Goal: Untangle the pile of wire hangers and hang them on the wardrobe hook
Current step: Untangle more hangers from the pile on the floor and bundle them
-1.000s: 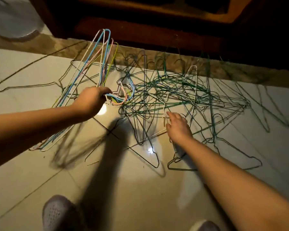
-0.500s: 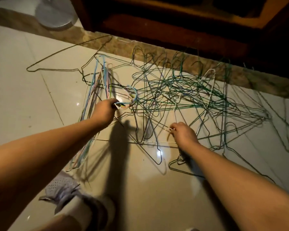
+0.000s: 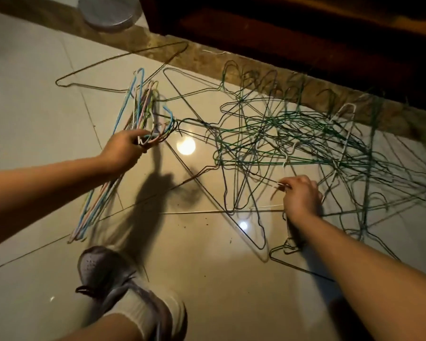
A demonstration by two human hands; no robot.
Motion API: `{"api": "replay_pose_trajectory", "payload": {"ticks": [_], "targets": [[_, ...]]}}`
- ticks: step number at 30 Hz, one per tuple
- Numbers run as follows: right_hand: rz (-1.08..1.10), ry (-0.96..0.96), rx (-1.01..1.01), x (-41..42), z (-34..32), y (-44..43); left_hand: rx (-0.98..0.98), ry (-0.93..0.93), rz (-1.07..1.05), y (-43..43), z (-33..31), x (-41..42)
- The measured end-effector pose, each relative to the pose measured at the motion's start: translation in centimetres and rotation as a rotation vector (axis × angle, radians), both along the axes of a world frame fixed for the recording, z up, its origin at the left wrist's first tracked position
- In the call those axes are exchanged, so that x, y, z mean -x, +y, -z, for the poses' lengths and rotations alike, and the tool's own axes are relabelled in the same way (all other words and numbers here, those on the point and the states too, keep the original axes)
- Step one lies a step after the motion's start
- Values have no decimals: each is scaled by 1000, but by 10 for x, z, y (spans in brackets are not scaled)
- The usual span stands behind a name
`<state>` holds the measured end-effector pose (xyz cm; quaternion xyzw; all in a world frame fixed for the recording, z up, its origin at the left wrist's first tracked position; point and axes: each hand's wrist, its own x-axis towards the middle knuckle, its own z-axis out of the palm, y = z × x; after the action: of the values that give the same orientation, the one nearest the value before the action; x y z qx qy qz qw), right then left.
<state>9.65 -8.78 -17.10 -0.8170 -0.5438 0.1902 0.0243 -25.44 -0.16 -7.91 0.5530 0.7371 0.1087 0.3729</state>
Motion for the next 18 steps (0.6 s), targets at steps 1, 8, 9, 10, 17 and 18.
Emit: {"api": "replay_pose_trajectory", "payload": {"ticks": [1, 8, 9, 10, 17, 18], "targets": [[54, 30, 2, 1, 2, 3, -23, 25, -13, -7, 4, 2], [190, 209, 24, 1, 9, 20, -68, 140, 7, -37, 32, 14], [220, 257, 6, -1, 8, 18, -61, 142, 23, -37, 34, 14], [260, 305, -10, -2, 6, 13, -55, 136, 37, -37, 35, 13], [559, 452, 6, 4, -1, -34, -20, 123, 100, -26, 35, 1], [543, 421, 21, 7, -3, -38, -15, 120, 95, -24, 36, -1]]}}
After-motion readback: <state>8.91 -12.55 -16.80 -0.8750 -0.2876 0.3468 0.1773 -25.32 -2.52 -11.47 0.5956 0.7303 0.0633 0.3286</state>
